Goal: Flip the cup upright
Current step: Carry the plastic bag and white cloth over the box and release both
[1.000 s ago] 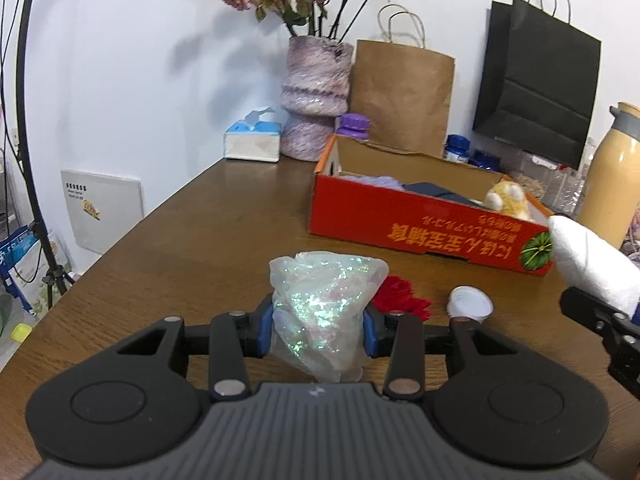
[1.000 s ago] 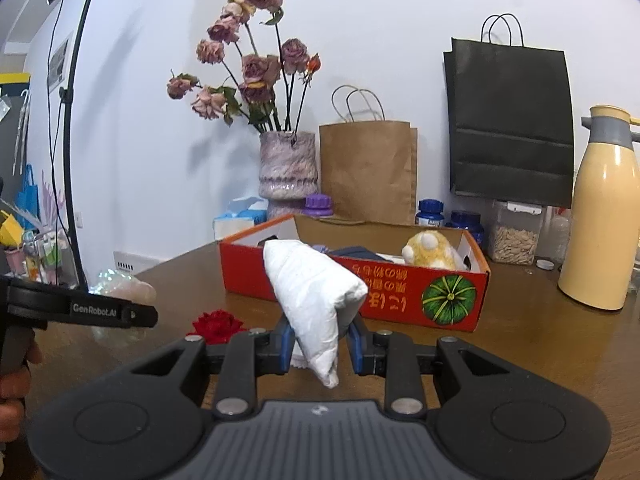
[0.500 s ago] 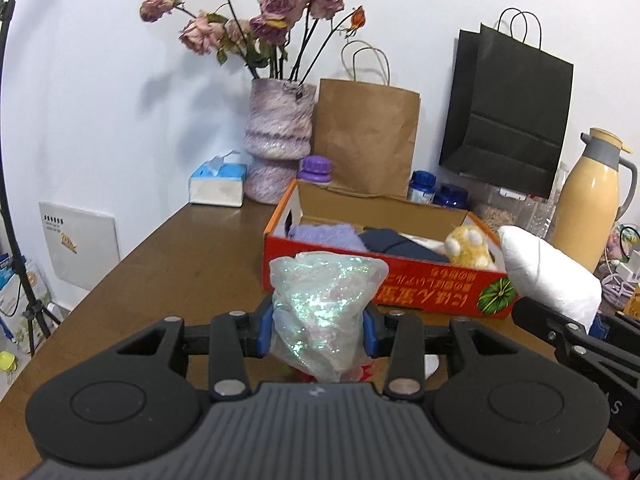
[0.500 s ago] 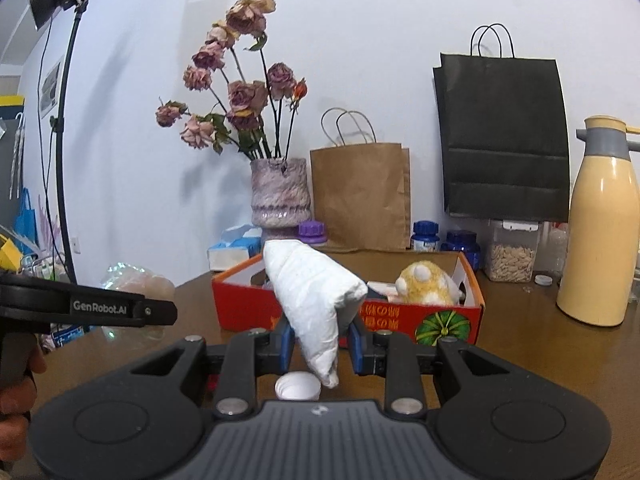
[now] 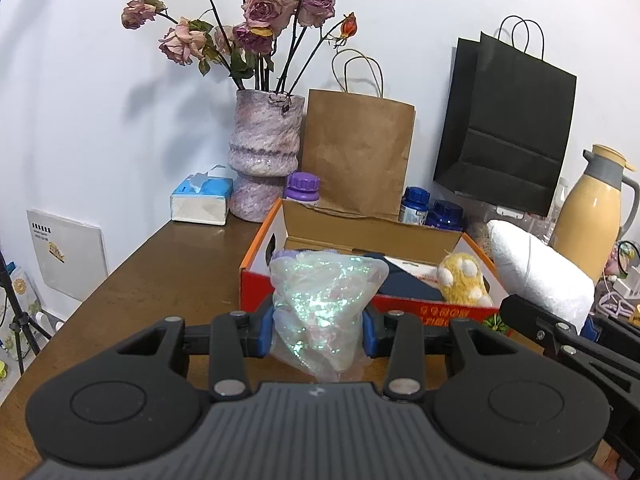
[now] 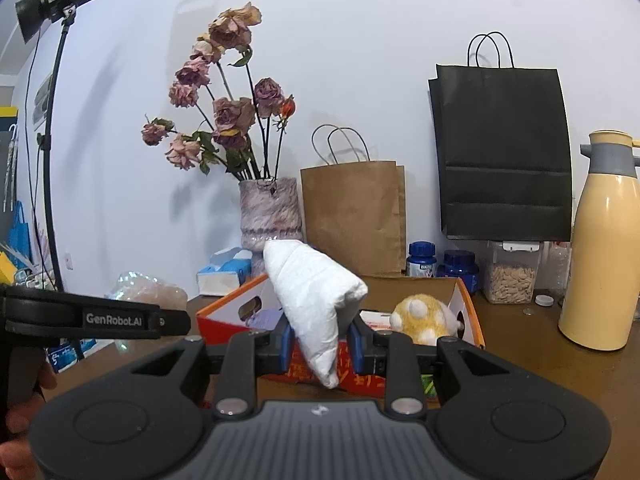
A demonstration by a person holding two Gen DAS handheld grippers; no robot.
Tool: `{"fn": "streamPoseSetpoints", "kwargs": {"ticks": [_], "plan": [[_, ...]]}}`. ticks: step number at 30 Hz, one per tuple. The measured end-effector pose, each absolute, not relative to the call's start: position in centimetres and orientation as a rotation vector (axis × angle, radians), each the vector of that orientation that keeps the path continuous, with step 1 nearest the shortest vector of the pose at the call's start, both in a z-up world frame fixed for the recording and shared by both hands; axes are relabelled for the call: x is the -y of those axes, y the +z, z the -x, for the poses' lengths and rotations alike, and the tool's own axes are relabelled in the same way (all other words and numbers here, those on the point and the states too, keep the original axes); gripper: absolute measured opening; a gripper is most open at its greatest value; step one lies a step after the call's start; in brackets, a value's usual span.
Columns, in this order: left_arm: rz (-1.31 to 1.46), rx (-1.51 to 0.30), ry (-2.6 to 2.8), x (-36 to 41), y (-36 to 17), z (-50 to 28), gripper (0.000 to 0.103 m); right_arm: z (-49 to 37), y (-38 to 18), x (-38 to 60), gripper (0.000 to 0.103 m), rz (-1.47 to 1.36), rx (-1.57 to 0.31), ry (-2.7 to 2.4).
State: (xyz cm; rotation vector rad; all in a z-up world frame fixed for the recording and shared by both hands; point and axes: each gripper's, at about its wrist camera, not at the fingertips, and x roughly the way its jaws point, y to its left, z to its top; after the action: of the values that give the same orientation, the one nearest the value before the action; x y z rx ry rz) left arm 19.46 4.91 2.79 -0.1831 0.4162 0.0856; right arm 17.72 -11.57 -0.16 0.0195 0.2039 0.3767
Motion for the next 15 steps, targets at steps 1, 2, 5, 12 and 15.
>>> {"fn": "streamPoseSetpoints", "kwargs": {"ticks": [1, 2, 5, 12, 15], "plan": [[0.184, -0.414, 0.085, -4.9, 2.9, -19.7, 0.041, -18.0, -0.1, 11.6, 0.026, -0.021, -0.203, 0.376], [0.183, -0.413, 0.084, -4.8, 3.0, -20.0, 0.041, -18.2, 0.0, 11.5, 0.026, -0.022, -0.202, 0.374], [0.186, -0.411, 0.079, -4.7, 3.1, -20.8, 0.041, -19.0, 0.2, 11.3, 0.026, -0.024, -0.200, 0.371], [0.199, -0.406, 0.072, -4.7, 3.4, -23.0, 0.041, -21.1, 0.6, 10.8, 0.026, -0.027, -0.192, 0.365], [0.204, -0.403, 0.064, -4.7, 3.5, -24.1, 0.041, -22.1, 0.6, 10.5, 0.026, -0.031, -0.197, 0.362]]}}
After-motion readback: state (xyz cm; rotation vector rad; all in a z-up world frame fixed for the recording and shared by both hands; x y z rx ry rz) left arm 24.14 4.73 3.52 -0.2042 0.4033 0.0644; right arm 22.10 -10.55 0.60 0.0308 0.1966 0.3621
